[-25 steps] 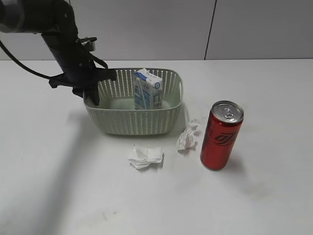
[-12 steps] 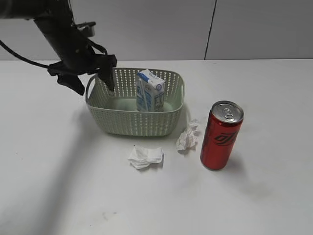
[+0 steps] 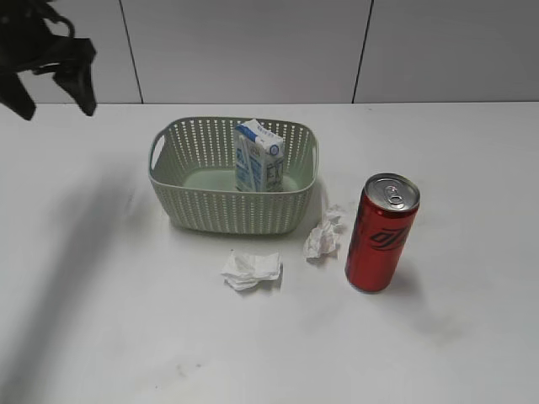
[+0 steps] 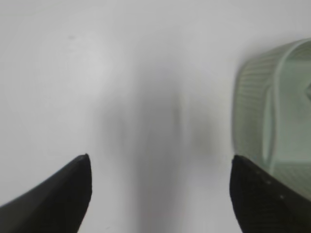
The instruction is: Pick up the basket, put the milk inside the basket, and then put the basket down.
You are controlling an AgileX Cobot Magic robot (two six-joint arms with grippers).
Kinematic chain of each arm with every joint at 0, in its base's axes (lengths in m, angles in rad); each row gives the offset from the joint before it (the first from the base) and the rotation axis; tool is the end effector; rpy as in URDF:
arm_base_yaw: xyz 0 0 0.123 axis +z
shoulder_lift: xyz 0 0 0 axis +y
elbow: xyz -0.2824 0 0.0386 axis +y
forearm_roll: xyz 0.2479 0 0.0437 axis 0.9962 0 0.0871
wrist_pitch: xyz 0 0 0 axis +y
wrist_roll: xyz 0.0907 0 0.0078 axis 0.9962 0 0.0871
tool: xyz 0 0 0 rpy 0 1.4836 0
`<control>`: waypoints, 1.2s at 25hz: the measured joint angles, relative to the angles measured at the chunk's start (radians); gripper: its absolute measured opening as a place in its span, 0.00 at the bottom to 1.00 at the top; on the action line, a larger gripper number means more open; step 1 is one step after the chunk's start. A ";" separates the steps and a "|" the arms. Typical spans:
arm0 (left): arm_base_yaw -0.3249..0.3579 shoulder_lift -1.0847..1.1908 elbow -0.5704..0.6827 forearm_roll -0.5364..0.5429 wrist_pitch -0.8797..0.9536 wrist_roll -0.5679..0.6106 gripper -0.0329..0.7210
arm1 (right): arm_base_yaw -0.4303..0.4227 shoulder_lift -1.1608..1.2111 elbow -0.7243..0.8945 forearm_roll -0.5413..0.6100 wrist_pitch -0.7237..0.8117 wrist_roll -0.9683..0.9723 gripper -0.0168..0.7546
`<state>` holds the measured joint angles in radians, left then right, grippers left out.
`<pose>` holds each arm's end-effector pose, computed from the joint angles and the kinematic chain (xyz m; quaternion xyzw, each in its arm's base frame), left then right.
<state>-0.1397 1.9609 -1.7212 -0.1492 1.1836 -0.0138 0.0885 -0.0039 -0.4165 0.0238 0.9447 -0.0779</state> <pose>0.4097 -0.0703 0.2655 0.0425 0.9896 -0.0806 0.1109 0.0082 0.0025 0.2629 -0.0694 0.8407 0.0147 0.5369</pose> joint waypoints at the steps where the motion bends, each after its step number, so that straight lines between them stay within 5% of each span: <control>1: 0.016 -0.008 0.000 0.012 0.014 0.020 0.94 | 0.000 0.000 0.000 0.000 0.000 0.000 0.71; 11: 0.130 -0.243 0.178 0.079 0.028 0.066 0.86 | 0.000 0.000 0.000 -0.001 0.000 0.000 0.71; 30: 0.135 -0.999 0.989 0.076 -0.093 0.088 0.81 | 0.000 0.000 0.000 -0.001 0.000 0.001 0.71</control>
<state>-0.0051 0.9614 -0.7326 -0.0730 1.0902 0.0741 0.0885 -0.0039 -0.4165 0.0227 0.9447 -0.0767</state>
